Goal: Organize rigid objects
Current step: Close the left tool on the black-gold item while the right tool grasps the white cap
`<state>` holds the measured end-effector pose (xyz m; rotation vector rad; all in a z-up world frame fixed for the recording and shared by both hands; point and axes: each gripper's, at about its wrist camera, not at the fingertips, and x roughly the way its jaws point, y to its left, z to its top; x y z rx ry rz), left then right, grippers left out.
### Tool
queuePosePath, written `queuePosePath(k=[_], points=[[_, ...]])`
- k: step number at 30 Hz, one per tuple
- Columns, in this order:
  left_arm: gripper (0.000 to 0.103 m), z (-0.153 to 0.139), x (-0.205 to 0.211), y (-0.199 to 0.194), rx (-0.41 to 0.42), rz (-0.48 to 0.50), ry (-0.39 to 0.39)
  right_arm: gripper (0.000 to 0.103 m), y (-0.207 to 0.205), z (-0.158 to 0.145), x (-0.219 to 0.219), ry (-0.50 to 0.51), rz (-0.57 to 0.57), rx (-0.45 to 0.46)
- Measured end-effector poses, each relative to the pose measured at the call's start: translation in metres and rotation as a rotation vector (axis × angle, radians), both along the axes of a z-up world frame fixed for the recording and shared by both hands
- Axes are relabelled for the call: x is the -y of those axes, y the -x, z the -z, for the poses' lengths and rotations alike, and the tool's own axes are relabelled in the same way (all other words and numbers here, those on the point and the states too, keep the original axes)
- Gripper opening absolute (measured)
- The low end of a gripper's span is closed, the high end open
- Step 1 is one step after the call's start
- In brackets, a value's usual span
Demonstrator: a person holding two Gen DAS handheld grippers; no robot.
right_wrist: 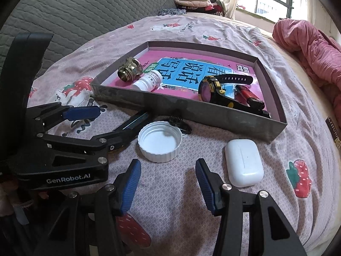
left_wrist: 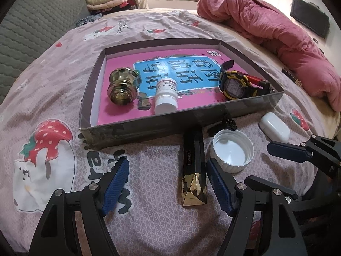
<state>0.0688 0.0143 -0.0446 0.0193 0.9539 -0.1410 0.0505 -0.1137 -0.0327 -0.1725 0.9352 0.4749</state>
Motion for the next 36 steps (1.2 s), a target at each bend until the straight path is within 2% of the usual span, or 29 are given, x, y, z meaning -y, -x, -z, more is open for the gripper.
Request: queuePosePath(k=[4, 15, 23, 36], points=[[0.077, 0.002, 0.002, -0.002, 0.003, 0.005, -0.019, 0.053, -0.002, 0.002, -0.001, 0.001, 0.000, 0.000], [0.077, 0.005, -0.010, -0.010, -0.009, 0.001, 0.007, 0.053, -0.008, 0.011, -0.012, 0.003, -0.026, 0.002], [0.077, 0.007, -0.012, -0.014, -0.013, -0.002, 0.023, 0.053, -0.017, 0.018, -0.013, -0.031, -0.004, -0.010], [0.076, 0.008, -0.016, -0.018, -0.016, 0.010, 0.063, 0.053, -0.024, 0.021, -0.020, -0.027, -0.034, 0.031]])
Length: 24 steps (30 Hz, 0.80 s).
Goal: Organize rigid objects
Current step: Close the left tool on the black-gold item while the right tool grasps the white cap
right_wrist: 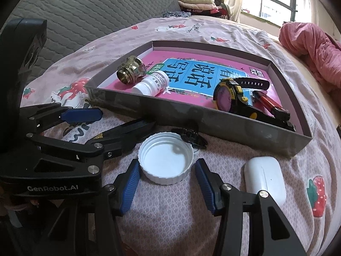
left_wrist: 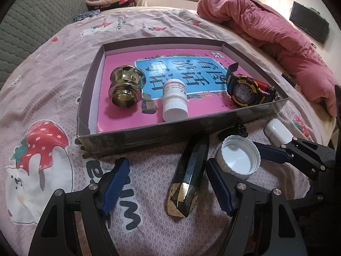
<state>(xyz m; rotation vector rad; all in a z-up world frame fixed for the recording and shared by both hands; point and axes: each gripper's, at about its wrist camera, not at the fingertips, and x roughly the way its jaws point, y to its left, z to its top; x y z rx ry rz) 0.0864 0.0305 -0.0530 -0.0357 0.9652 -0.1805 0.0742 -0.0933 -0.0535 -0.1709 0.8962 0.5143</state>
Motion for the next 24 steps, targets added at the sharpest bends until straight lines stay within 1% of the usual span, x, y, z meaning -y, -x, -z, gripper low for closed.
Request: queuePosePath(k=[6, 9, 13, 18, 22, 24], points=[[0.076, 0.001, 0.001, -0.002, 0.001, 0.009, 0.014, 0.052, -0.002, 0.001, 0.000, -0.014, -0.019, 0.005], [0.075, 0.002, 0.002, -0.003, 0.002, 0.012, 0.018, 0.050, -0.002, 0.000, 0.001, -0.020, -0.031, 0.005], [0.075, 0.003, 0.003, -0.005, 0.002, 0.017, 0.022, 0.050, -0.001, 0.000, 0.003, -0.020, -0.036, 0.003], [0.075, 0.004, 0.004, -0.005, 0.002, 0.025, 0.016, 0.050, 0.001, -0.003, 0.009, -0.015, -0.021, -0.001], [0.075, 0.005, 0.009, -0.004, 0.004, 0.037, -0.007, 0.050, 0.003, -0.007, 0.017, -0.007, 0.000, 0.000], [0.072, 0.006, 0.013, -0.003, 0.006, 0.050, -0.017, 0.050, 0.002, -0.008, 0.023, -0.004, 0.021, -0.011]])
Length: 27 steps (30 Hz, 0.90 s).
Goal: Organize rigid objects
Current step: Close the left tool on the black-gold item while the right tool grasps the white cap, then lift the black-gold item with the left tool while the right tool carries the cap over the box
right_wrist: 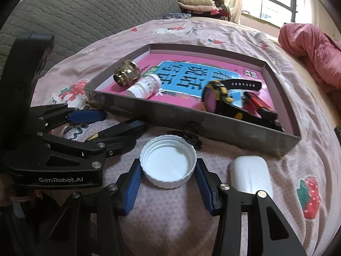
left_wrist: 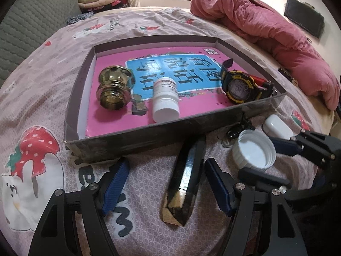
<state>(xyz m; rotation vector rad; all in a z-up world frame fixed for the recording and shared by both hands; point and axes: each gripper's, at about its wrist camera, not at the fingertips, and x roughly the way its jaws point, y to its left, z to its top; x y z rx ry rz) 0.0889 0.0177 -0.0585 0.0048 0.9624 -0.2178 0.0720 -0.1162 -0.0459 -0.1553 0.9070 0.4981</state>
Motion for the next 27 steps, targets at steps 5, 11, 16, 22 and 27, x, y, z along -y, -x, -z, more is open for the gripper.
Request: queuePosePath(k=[5, 11, 16, 22, 27], points=[[0.059, 0.001, 0.011, 0.003, 0.007, 0.031, -0.028, 0.050, -0.002, -0.001, 0.012, -0.009, 0.043, -0.017], [0.037, -0.001, 0.015, 0.006, 0.016, 0.060, -0.022, 0.050, -0.001, -0.004, 0.018, -0.031, 0.060, -0.029], [0.025, -0.004, 0.019, 0.008, 0.017, 0.083, -0.008, 0.050, 0.002, -0.007, 0.020, -0.033, 0.070, -0.031], [0.023, -0.008, 0.014, 0.009, 0.014, 0.078, 0.045, 0.050, 0.004, -0.013, 0.025, -0.040, 0.092, -0.027], [0.023, -0.015, 0.014, 0.016, 0.043, 0.079, 0.044, 0.050, 0.007, -0.020, 0.027, -0.049, 0.099, -0.008]])
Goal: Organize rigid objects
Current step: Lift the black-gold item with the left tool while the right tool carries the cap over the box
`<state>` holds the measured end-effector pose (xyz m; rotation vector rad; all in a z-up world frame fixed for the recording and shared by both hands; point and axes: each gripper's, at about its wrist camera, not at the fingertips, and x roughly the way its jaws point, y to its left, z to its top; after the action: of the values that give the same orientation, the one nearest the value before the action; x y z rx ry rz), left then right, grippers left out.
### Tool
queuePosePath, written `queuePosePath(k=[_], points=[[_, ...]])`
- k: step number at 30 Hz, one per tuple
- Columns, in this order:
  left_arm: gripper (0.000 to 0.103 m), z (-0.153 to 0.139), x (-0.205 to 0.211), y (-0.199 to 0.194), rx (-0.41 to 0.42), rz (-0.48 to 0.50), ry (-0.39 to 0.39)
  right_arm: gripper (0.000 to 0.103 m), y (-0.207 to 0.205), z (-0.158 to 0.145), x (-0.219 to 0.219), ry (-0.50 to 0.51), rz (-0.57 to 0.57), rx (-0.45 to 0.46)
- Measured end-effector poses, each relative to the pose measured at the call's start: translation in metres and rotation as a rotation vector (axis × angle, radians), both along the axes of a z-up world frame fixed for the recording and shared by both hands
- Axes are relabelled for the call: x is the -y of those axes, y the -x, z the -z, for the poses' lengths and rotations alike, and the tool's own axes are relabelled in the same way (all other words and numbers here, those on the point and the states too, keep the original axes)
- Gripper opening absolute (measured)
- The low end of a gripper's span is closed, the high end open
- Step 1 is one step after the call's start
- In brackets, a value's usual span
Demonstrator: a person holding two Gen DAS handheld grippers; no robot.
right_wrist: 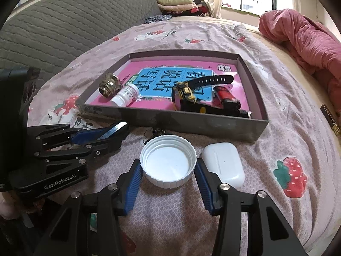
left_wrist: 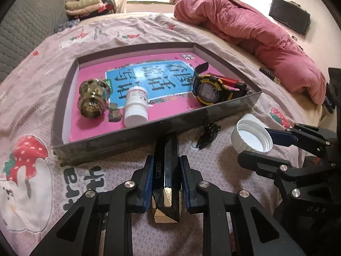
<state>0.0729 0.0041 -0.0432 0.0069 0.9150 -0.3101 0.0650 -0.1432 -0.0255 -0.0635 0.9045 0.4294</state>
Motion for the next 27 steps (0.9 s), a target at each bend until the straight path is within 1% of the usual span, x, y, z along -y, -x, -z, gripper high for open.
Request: queuePosePath(k=[1, 8, 15, 20, 27], points=[[0.023, -0.002, 0.001, 0.002, 0.012, 0.002, -0.010, 0.050, 0.001, 0.000, 0.001, -0.001, 0.000, 0.001], [0.023, -0.015, -0.002, 0.013, 0.050, -0.011, -0.009, 0.050, 0.003, -0.005, 0.001, -0.011, -0.003, 0.010], [0.023, -0.029, -0.009, 0.023, 0.107, -0.047, 0.004, 0.050, 0.007, -0.013, 0.004, -0.034, -0.003, 0.037], [0.023, -0.033, -0.016, 0.023, 0.115, -0.077, 0.014, 0.050, 0.008, -0.019, 0.003, -0.037, -0.013, 0.069], [0.023, -0.039, -0.032, 0.019, 0.139, -0.130, 0.041, 0.050, 0.011, -0.025, -0.003, -0.014, -0.030, 0.109]])
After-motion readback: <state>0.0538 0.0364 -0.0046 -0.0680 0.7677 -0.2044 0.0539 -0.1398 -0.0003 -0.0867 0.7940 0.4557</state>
